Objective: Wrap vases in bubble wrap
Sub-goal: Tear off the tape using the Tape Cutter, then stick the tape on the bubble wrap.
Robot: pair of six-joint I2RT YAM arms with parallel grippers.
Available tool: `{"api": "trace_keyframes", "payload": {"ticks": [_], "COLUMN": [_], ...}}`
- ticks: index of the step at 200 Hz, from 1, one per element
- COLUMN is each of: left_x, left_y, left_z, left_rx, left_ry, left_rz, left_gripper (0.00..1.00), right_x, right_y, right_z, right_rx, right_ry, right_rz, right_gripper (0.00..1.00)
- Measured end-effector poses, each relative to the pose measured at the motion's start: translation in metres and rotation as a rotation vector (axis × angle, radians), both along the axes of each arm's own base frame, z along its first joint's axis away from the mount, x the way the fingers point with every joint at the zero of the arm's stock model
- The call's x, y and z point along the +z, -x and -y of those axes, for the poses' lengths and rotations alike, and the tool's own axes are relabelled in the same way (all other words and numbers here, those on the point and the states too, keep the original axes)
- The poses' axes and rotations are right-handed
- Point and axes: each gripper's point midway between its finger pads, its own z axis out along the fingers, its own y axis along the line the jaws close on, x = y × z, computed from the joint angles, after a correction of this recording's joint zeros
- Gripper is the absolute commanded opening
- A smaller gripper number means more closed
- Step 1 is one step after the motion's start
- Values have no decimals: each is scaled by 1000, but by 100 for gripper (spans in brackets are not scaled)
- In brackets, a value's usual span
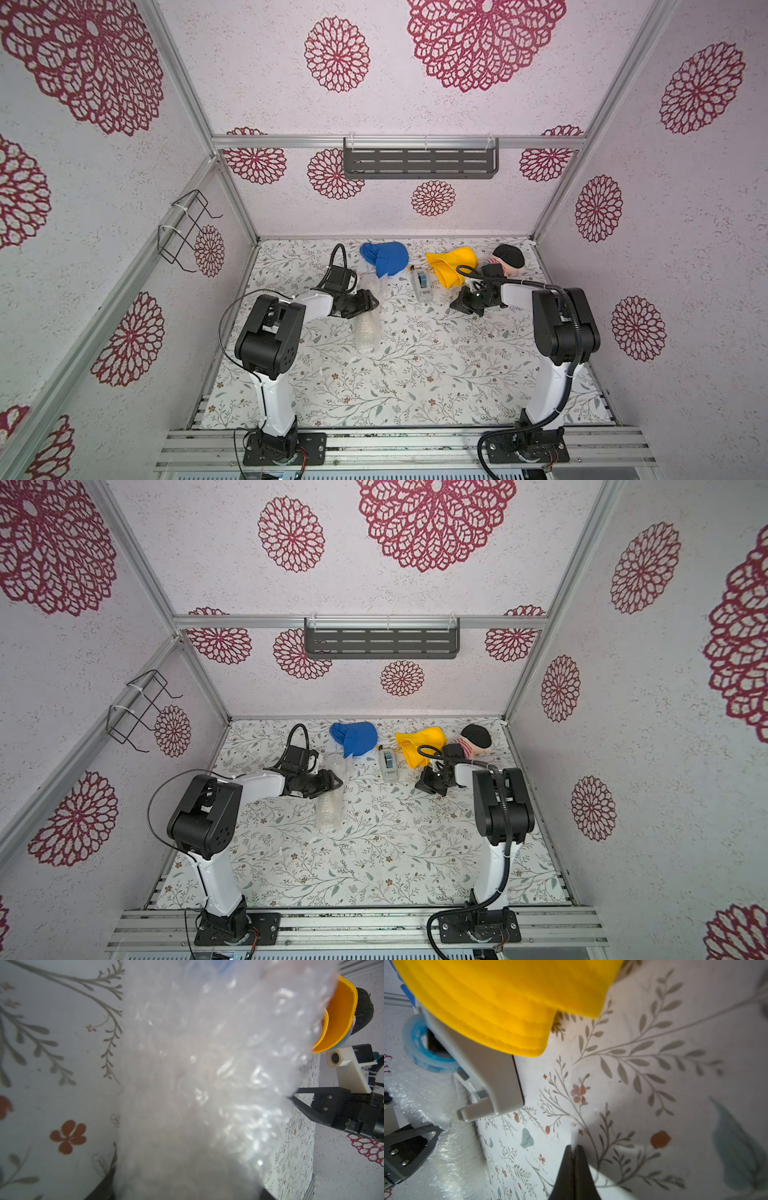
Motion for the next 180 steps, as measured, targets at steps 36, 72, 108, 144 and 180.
{"api": "trace_keyframes", "payload": {"ticks": [36,72,108,144,180], "left_x": [0,0,1,2,5], "left_y": [0,0,0,6,15], "left_z": [0,0,1,12,24], "left_rx": [0,0,-5,-52,-106], "left_ry": [0,0,8,76,121], "left_rz": [0,-1,-1,22,22], "left_gripper": [7,7,5,6,4], "right_x": [13,74,125,140,129], "right_y": [6,13,46,69,72], "right_z": [-7,-54,-130,-164,-175], "right_rx": [25,157,399,526,579], "right_ry": [-15,-141,-300,-397,-431], "right_rz": [11,173,320,359,346], "right_gripper": [0,0,0,0,0]}}
